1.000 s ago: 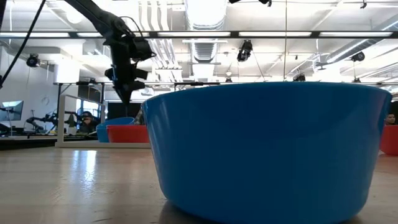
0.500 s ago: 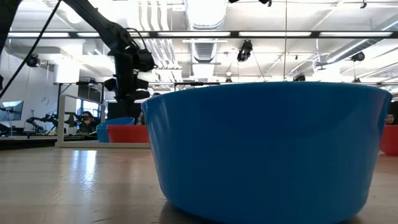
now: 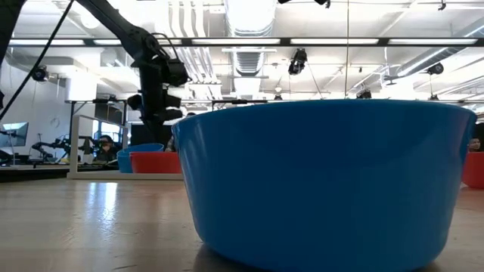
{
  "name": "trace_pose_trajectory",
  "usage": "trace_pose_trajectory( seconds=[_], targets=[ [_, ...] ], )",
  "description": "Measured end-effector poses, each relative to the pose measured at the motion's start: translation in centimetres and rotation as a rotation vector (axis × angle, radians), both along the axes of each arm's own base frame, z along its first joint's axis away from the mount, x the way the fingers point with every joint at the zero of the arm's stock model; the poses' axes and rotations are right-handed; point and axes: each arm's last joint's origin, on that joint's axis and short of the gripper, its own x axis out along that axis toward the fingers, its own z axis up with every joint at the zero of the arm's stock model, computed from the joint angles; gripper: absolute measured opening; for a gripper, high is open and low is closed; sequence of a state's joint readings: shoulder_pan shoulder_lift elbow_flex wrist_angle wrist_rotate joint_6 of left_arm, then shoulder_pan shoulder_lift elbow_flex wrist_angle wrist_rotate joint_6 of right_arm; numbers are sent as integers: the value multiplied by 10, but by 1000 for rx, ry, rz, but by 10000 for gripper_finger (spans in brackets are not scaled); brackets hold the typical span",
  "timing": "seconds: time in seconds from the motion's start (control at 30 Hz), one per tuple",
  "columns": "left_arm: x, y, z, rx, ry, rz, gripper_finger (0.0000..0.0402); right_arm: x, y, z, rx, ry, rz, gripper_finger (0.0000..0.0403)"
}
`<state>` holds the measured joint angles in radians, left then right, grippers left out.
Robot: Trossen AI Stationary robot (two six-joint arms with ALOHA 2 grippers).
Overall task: Pick & Place Mini bowls
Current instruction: Stack the top blue bowl on the blue bowl on the shelf, then stack the red bowl on the stacked red bowls on the shelf
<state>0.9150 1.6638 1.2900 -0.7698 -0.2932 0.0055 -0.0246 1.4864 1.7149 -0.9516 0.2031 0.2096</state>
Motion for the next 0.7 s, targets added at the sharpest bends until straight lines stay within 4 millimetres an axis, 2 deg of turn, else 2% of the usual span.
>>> trace_pose_trajectory(
  seconds=[0.2,0.6,0.7],
  targets=[
    [1,2,4,43,-30,5,0,0,0,0,0,0,-1,59],
    [-4,-5,-25,-10,12,12,0,0,-1,0,1,0,-1,59],
    [-6,-6,-22,-5,3,20,0,-1,-1,0,0,-1,-1,59]
  ],
)
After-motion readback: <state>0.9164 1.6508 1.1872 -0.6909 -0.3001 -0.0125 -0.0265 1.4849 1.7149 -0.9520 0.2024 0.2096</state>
